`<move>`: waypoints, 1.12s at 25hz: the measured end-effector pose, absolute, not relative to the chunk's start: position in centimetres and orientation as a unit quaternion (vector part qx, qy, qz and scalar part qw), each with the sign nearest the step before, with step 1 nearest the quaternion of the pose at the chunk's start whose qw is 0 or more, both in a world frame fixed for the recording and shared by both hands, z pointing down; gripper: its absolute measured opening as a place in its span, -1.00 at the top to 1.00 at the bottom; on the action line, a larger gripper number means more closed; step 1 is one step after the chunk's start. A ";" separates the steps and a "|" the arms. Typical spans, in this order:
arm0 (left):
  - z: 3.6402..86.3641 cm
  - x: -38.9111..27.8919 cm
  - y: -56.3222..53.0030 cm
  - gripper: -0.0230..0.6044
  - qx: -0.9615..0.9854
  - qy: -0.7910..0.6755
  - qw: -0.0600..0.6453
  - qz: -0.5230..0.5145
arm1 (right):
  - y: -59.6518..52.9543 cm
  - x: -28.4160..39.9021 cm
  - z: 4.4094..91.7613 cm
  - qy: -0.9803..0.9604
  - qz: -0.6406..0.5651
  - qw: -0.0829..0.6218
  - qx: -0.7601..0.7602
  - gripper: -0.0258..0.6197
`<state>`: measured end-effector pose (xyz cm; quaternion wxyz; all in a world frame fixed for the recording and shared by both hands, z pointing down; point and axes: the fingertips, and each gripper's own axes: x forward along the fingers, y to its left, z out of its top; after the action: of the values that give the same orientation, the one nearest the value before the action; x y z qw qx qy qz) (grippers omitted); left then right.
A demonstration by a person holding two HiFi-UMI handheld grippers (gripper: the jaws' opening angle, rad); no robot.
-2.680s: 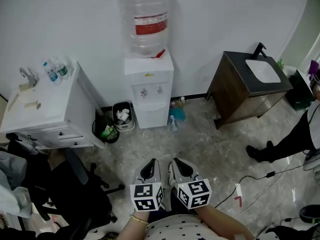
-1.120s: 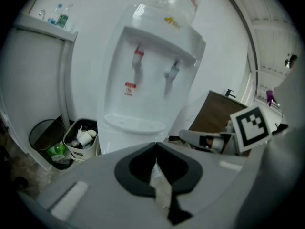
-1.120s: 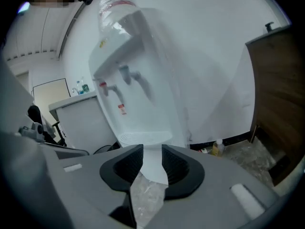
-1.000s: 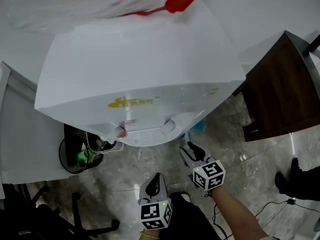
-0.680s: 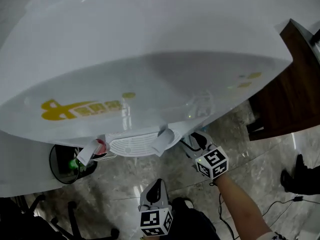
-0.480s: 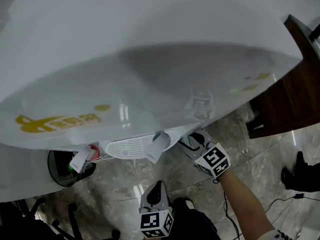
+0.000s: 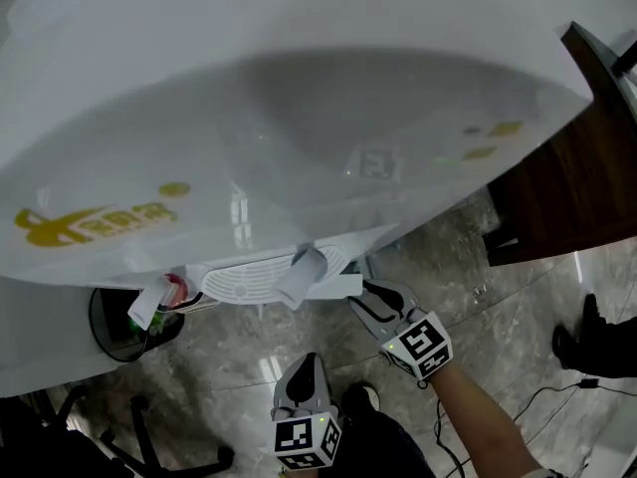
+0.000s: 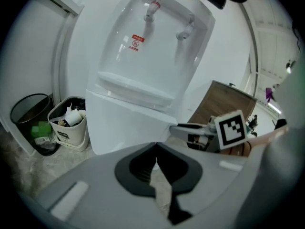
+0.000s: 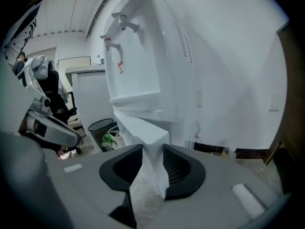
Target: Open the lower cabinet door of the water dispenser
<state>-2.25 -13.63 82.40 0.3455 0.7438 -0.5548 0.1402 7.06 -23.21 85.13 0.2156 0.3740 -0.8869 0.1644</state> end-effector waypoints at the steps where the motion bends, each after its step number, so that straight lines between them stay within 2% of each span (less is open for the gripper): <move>1: 82.1 -2.5 -13.2 0.91 0.742 -0.557 0.346 0.138 | -21.8 6.8 85.1 -0.885 0.170 0.217 0.376 0.51; 7: 81.3 -4.9 -9.7 0.91 0.738 -0.570 0.335 0.132 | -12.6 3.3 84.9 -0.880 0.223 0.220 0.357 0.55; 14: 81.6 -12.6 -3.1 0.91 0.693 -0.628 0.334 0.118 | -3.1 -6.5 84.8 -0.907 0.265 0.209 0.253 0.70; 18: 81.8 -17.2 0.1 0.91 0.657 -0.668 0.331 0.111 | -0.4 -12.2 84.4 -0.928 0.252 0.209 0.179 0.83; 21: 81.8 -19.6 1.5 0.91 0.636 -0.689 0.329 0.108 | 1.0 -15.7 84.5 -0.935 0.248 0.209 0.141 0.84; 28: 81.4 -21.1 3.2 0.91 0.624 -0.702 0.328 0.101 | 1.9 -17.7 84.0 -0.938 0.246 0.206 0.127 0.85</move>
<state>-21.12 3.19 81.40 0.3276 0.6238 -0.7024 0.1011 -17.75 1.85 84.03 0.2059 0.1272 -0.9385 0.2465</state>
